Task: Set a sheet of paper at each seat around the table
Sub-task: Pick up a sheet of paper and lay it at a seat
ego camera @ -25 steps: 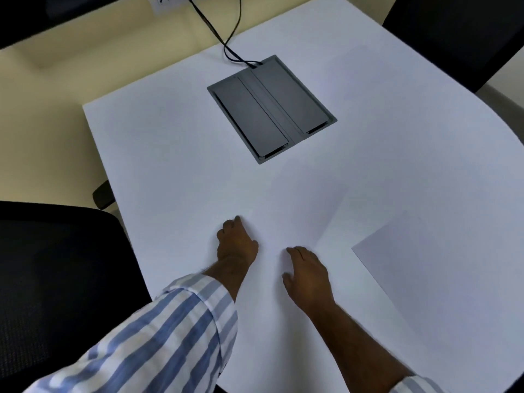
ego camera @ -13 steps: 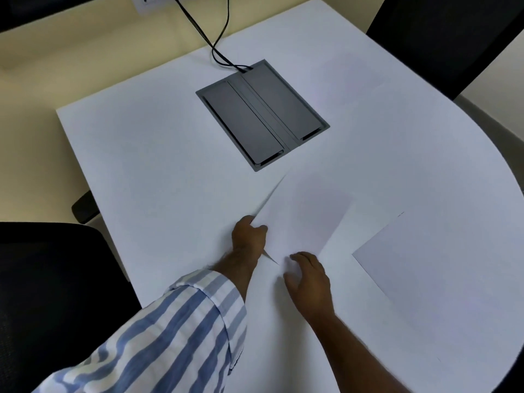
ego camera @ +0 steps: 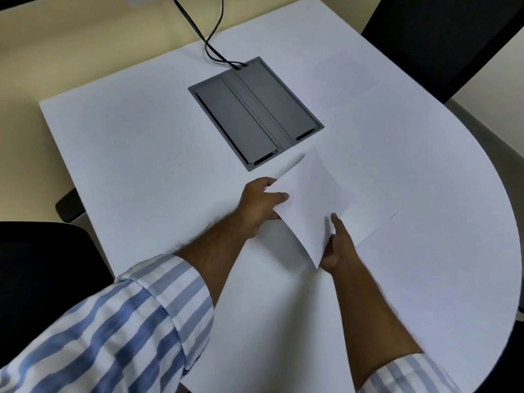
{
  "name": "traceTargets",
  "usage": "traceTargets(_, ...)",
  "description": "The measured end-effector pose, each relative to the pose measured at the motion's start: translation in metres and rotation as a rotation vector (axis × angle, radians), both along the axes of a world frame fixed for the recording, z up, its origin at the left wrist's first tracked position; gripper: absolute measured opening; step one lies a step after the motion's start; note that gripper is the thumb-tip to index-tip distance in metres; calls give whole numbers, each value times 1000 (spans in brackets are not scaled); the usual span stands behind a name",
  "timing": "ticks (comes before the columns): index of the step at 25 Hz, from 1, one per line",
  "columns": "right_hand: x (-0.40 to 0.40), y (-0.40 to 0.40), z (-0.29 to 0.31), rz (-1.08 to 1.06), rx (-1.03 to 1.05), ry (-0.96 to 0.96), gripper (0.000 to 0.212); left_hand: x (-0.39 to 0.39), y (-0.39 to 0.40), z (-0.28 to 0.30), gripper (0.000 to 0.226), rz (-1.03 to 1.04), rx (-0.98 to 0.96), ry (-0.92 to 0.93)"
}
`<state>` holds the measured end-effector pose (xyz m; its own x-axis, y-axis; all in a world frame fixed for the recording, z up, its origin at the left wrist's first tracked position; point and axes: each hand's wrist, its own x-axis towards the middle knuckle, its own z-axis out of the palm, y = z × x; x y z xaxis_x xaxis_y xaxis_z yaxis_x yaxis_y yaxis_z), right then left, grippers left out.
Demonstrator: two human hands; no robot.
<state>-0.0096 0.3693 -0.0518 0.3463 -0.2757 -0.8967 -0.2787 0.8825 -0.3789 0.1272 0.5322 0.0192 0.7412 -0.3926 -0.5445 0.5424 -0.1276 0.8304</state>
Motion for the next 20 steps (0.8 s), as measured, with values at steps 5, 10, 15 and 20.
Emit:
traceTargets(5, 19, -21, 14, 33, -55, -135, 44, 9, 23, -2, 26, 11, -18, 49)
traceTargets(10, 42, -4, 25, -47, -507, -139, 46, 9, 53, -13, 11, 288, -85, 186)
traceTargets(15, 56, 71, 40, 48, -527, -174, 31, 12, 119, -21, 22, 523, -122, 233)
traceTargets(20, 74, 165, 29, 259, -425, -182, 16, 30, 217, -32, 18, 774, -27, 147)
